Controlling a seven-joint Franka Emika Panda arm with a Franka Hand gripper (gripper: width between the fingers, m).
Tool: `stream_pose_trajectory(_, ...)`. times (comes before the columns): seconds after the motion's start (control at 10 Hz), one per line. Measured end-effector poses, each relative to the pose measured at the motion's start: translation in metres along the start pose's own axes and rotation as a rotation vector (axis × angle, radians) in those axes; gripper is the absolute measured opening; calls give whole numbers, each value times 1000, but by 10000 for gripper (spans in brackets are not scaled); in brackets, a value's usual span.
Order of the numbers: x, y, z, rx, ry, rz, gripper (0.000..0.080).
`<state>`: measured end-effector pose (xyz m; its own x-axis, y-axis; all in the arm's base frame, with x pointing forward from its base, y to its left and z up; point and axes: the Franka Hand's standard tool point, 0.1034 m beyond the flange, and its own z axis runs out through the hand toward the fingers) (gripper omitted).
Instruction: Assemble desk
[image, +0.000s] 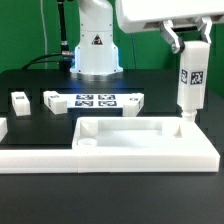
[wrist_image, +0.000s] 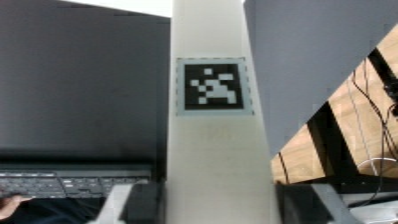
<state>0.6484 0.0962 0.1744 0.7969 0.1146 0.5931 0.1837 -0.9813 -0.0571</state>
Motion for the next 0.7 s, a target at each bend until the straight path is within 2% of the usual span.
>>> stream_pose_trajectory(0.6, -22, 2, 22, 6, -42, 16, 288)
stream_pose_trajectory(0.7, -20, 4, 24, 4, -37, 20, 288)
